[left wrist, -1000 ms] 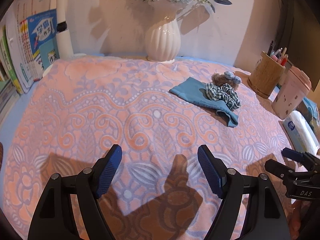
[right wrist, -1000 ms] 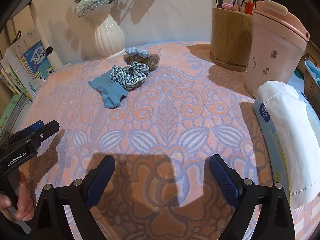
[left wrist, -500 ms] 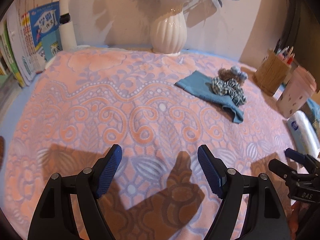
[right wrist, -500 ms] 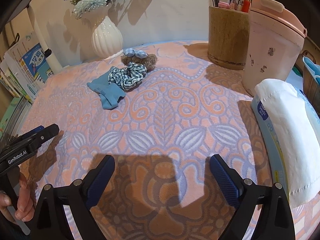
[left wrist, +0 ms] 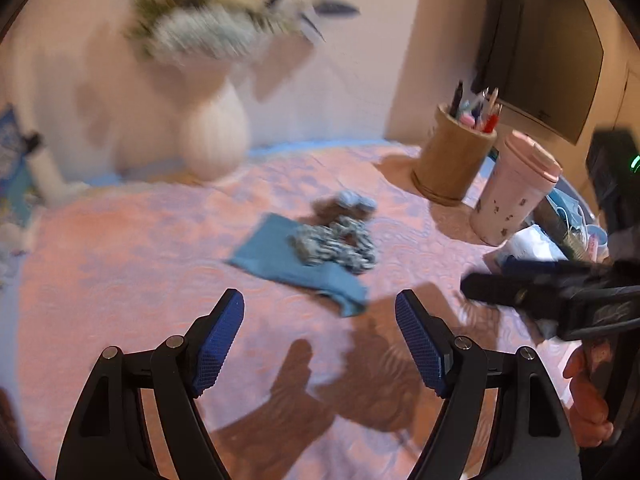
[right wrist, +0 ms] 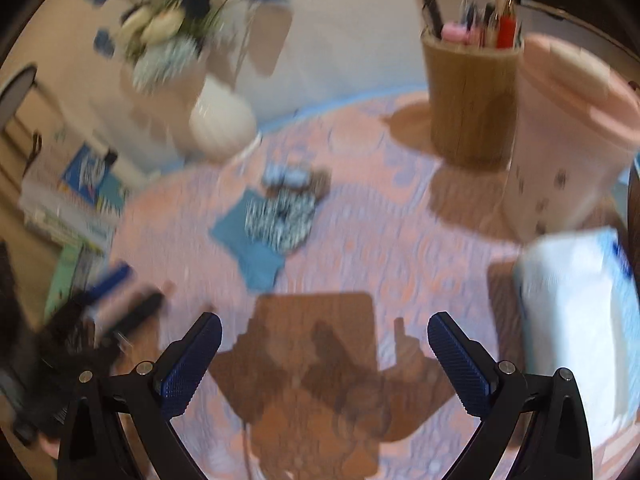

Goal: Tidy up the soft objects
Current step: 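Grasp the teal cloth with the left tool while the right tool grasps the plaid scrunchie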

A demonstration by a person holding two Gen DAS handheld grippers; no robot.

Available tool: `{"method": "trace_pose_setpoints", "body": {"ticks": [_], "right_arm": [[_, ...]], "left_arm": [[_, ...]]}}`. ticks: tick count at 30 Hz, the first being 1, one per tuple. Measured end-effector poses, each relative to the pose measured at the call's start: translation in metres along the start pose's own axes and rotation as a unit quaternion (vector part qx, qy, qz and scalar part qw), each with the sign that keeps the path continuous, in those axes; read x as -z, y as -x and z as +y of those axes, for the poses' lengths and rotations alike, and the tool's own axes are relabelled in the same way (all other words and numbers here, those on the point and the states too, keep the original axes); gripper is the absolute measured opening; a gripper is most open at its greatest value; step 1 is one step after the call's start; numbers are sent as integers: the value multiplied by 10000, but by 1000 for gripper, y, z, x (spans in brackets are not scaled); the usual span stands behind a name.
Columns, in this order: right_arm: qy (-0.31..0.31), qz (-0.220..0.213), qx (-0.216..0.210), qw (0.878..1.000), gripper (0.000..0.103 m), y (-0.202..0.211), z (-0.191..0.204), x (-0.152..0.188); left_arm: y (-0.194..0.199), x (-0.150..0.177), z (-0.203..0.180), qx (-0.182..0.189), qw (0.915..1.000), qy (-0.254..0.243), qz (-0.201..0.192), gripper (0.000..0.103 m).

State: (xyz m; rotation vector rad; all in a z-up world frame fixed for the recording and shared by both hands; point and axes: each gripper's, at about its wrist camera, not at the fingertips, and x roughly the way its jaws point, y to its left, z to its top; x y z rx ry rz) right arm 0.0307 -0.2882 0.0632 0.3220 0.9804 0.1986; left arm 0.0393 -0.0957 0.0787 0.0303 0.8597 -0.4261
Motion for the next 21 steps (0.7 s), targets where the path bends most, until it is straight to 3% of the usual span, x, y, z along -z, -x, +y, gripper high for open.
{"method": "trace_pose_setpoints", "body": {"ticks": [5, 7, 12, 21], "right_arm": [[9, -77, -114, 9999, 103, -17, 6, -21], [-31, -28, -109, 9999, 103, -29, 6, -26], [192, -191, -155, 9995, 103, -64, 14, -36], [286, 8, 101, 9995, 100, -111, 24, -48]], "left_arm": [[-55, -5, -8, -18, 9996, 89, 264, 77], [-70, -5, -7, 137, 9993, 159, 321, 75], [-72, -2, 2, 257, 9988, 334, 247, 75], [-74, 1, -2, 165, 9994, 155, 276, 74]]}}
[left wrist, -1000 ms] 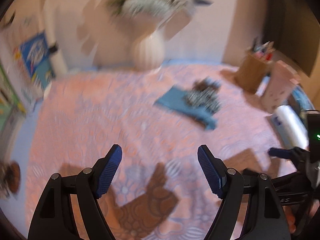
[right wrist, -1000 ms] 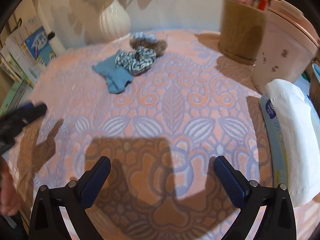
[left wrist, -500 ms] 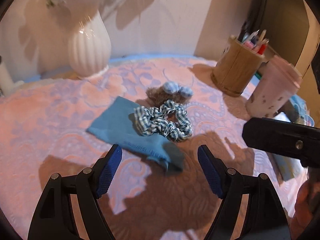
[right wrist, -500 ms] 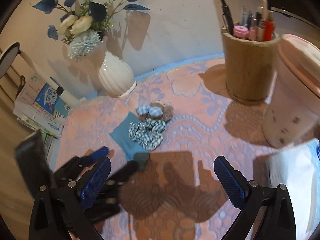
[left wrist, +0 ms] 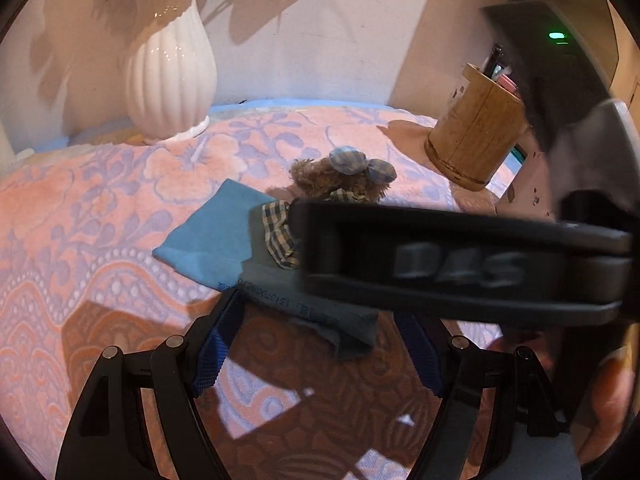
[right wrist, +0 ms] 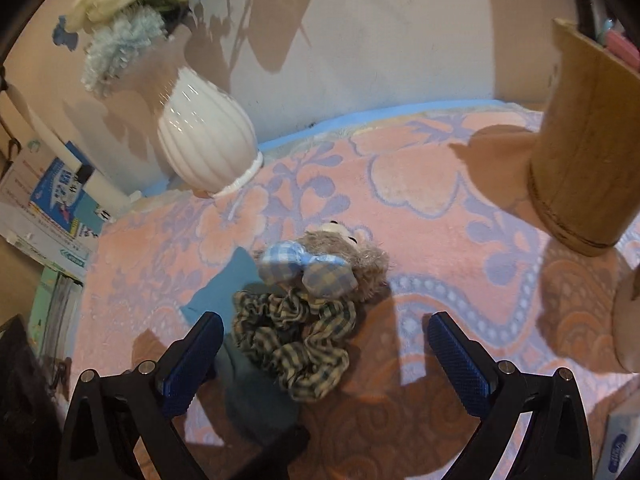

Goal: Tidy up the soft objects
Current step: 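Grasp the teal cloth with the left tool while the right tool grasps the plaid scrunchie, then lift the teal cloth with the left tool while the right tool lifts the scrunchie and bear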

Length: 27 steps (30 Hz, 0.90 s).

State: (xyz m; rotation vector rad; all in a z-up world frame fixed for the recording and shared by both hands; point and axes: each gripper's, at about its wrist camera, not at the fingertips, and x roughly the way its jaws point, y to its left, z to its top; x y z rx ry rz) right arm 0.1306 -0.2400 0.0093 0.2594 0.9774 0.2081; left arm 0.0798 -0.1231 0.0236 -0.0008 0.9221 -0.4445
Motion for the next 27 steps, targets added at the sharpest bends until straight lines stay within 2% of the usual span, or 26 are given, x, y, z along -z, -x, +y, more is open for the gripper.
{"method": "trace_pose_setpoints", "body": {"ticks": [1, 3, 4, 5, 6, 7, 9, 12, 13, 14, 17, 21, 23, 27], "right_arm": [[119, -99, 83, 9998, 99, 0, 3, 1], [287, -148, 247, 9992, 84, -1, 8, 3], [345, -182, 245, 9989, 80, 0, 10, 3], [392, -211, 218, 9988, 70, 1, 11, 4], [426, -253, 229, 9985, 60, 2, 13, 6], [451, -304, 249, 9982, 55, 3, 14, 8], [486, -373, 256, 9978, 34, 5, 15, 10], [381, -499, 262, 9977, 24, 9, 11, 9], [286, -526, 203, 9980, 22, 11, 7, 8], [179, -560, 124, 9982, 19, 13, 3, 7], [-212, -779, -257, 9964, 19, 23, -15, 6], [-552, -1015, -497, 9921, 19, 38, -29, 8], [-570, -965, -382, 9930, 19, 42, -28, 9], [-726, -1025, -646, 9900, 19, 65, -29, 19]], "left_arm": [[0, 0, 0, -12, 10000, -9, 3, 74], [-1, 0, -1, -45, 10000, -32, 8, 74], [-1, 0, -1, -60, 10000, -52, 3, 74], [-2, 0, -2, -62, 9999, -90, -8, 67], [-1, 1, -4, -59, 9999, -154, -38, 63], [0, 1, -5, -47, 9998, -181, -66, 58], [-1, 1, -5, -40, 9998, -193, -80, 51], [-2, 0, -4, -105, 9998, -169, -90, 35], [-1, 0, -4, -55, 9997, -201, -116, 20], [-1, 0, -5, -58, 9997, -214, -138, 13], [6, 2, -9, -131, 9989, -295, -327, 9], [19, 5, -8, -173, 9972, -286, -672, 9], [21, 5, -7, -119, 9975, -245, -651, 9], [34, 12, -9, -52, 9978, -201, -632, 9]]}}
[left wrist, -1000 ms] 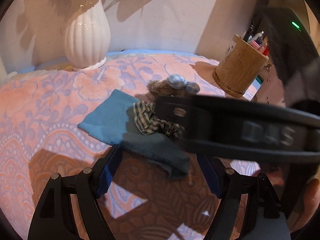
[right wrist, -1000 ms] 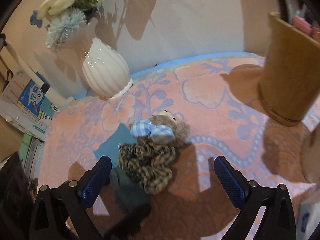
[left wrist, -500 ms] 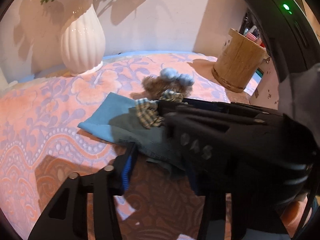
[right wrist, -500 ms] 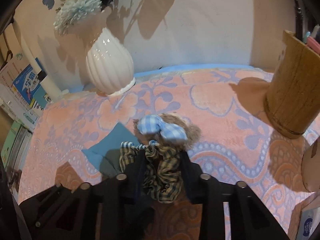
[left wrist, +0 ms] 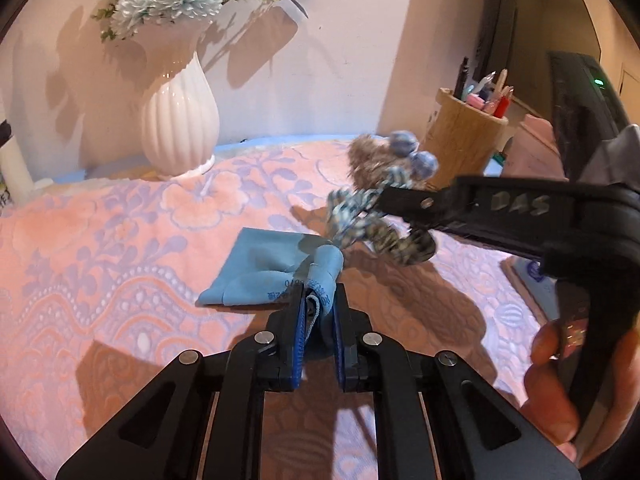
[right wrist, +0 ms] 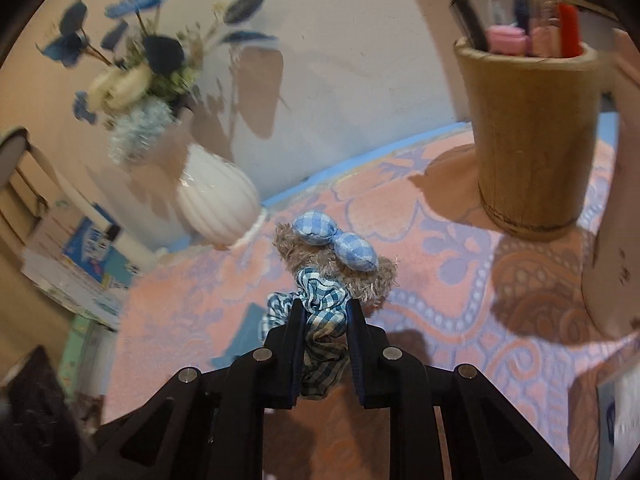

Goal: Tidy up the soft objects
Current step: 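Lift the teal cloth with the left tool while the right tool lifts the scrunchie and bear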

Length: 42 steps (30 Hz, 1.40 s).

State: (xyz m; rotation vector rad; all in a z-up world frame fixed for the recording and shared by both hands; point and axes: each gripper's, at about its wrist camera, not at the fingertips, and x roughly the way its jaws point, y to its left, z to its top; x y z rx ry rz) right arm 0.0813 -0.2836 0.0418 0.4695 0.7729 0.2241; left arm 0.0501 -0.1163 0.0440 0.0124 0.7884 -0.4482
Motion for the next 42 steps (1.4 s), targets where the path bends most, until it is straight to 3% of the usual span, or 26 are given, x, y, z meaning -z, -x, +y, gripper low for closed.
{"method": "trace_pose_setpoints", "body": {"ticks": [5, 9, 14, 15, 17, 19, 21, 22, 23, 28, 31, 34, 36, 38, 39, 40, 41, 42], "right_arm": [[110, -200, 153, 9996, 19, 44, 8, 8], [-122, -39, -62, 9999, 19, 66, 8, 22], [176, 120, 273, 9994, 19, 86, 16, 48], [217, 187, 339, 9990, 19, 87, 16, 53], [248, 330, 439, 9982, 19, 87, 15, 65], [246, 456, 498, 9974, 19, 85, 10, 75], [264, 574, 668, 9958, 19, 82, 4, 85], [290, 648, 775, 9945, 19, 79, 1, 90], [308, 716, 854, 9933, 19, 77, -2, 94], [252, 936, 914, 9911, 21, 72, -18, 107], [197, 941, 812, 9921, 26, 71, -20, 107], [201, 929, 701, 9930, 41, 69, -17, 107], [244, 909, 667, 9933, 50, 69, -13, 108], [370, 891, 775, 9923, 51, 67, -8, 109], [433, 882, 825, 9917, 51, 67, -5, 110], [482, 872, 854, 9914, 51, 66, -4, 110], [542, 850, 885, 9910, 48, 65, -2, 110], [607, 820, 916, 9906, 29, 66, 0, 110]], "left_arm": [[30, 14, -6, 98, 9999, 61, -92, 9], [51, 35, -10, 228, 9995, 195, -38, 9], [66, 58, -2, 170, 9988, 447, 123, 10], [66, 60, 1, 156, 9981, 552, 228, 13], [60, 60, 6, 149, 9971, 650, 363, 33], [53, 60, 8, 72, 9970, 621, 450, 36], [42, 60, 8, 87, 9961, 596, 638, 50], [37, 60, 8, 101, 9952, 615, 759, 70], [33, 60, 8, 114, 9946, 641, 811, 80], [22, 57, -2, -46, 9962, 385, 785, 81], [12, 56, -13, -312, 9944, 34, 1010, 84], [3, 55, -28, -710, 9907, -391, 1091, 83], [5, 55, -32, -657, 9919, -478, 974, 69], [8, 54, -32, -663, 9925, -541, 872, 38], [10, 54, -33, -758, 9919, -632, 794, 29], [12, 54, -33, -819, 9915, -679, 754, 12], [13, 54, -33, -844, 9914, -687, 732, 10], [17, 54, -30, -738, 9931, -576, 710, 10]]}}
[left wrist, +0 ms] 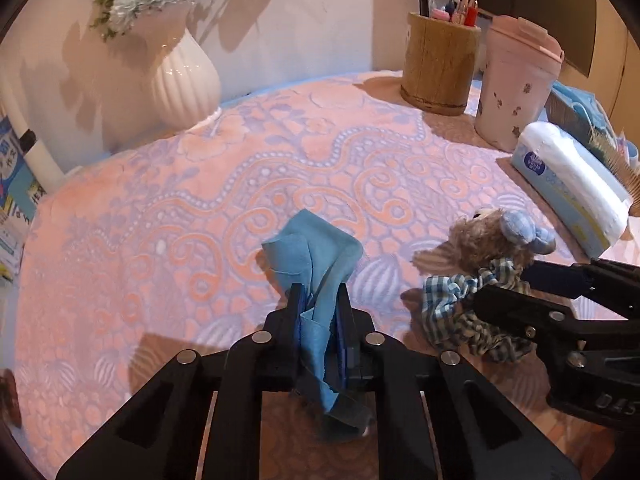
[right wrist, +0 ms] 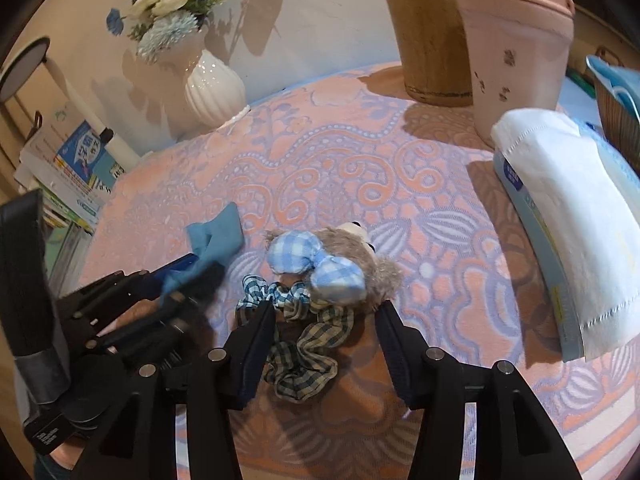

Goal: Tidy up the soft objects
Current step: 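Lift the teal cloth with the left tool while the right tool lifts the scrunchie and bear, then carry the teal cloth and scrunchie with bear to the amber bowl and release both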

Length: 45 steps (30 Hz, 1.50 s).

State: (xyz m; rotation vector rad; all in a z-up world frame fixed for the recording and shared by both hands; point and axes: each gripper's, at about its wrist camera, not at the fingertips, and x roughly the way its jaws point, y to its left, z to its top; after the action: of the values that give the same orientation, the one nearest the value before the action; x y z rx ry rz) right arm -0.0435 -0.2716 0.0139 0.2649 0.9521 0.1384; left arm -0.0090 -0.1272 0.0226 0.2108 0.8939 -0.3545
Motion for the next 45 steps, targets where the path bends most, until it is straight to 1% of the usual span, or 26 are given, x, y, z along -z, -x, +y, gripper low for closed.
{"method": "trace_pose_setpoints", "body": {"ticks": [1, 3, 6, 11, 15, 17, 18, 22, 24, 28, 31, 33, 37, 40, 42, 44, 45], "right_arm": [[59, -5, -13, 10000, 22, 0, 2, 0], [40, -60, -121, 9999, 14, 3, 1, 0], [5, -325, -202, 9993, 14, 20, -1, -3], [-172, -901, -326, 9952, 14, 68, -12, -13], [-368, -1380, -341, 9892, 14, 109, -33, -19], [-494, -1622, -280, 9851, 14, 131, -47, -20], [-563, -1708, -252, 9834, 14, 140, -54, -21], [-1063, -1880, -400, 9756, 14, 171, -100, -25], [-1241, -2047, -311, 9704, 14, 188, -123, -25], [-1595, -2307, 123, 9598, 14, 215, -170, -30], [-1838, -2336, 523, 9534, 14, 228, -202, -38], [-1915, -2326, 789, 9503, 14, 234, -219, -45], [-2018, -2256, 1072, 9471, 14, 238, -242, -61], [-2080, -2065, 1366, 9463, 14, 233, -254, -74], [-2148, -1963, 1396, 9465, 14, 226, -263, -80], [-2231, -1875, 1293, 9478, 15, 221, -275, -81], [-2265, -1851, 1219, 9485, 17, 219, -279, -82]], "left_arm": [[3, 1, 4, 137, 9998, 106, -32, 9], [14, 2, 10, 485, 9980, 338, -203, 9], [34, -1, 8, 708, 9957, 380, -467, 9], [69, -17, -9, 943, 9912, 289, -882, 9], [96, -40, -40, 1160, 9854, 2, -1250, 9], [105, -51, -57, 1276, 9820, -134, -1384, 9], [111, -59, -72, 1381, 9793, -239, -1463, 9], [120, -88, -120, 1692, 9710, -509, -1613, 9], [123, -101, -149, 1764, 9675, -710, -1667, 9], [120, -121, -199, 1930, 9614, -1015, -1676, 9], [109, -135, -232, 2100, 9582, -1169, -1550, 9], [101, -141, -252, 2185, 9566, -1253, -1466, 9], [86, -149, -281, 2304, 9538, -1420, -1306, 9], [77, -155, -298, 2354, 9525, -1518, -1196, 10], [70, -159, -307, 2394, 9525, -1528, -1100, 10], [64, -163, -314, 2391, 9526, -1550, -1066, 10], [60, -165, -317, 2361, 9534, -1551, -1057, 12]]}}
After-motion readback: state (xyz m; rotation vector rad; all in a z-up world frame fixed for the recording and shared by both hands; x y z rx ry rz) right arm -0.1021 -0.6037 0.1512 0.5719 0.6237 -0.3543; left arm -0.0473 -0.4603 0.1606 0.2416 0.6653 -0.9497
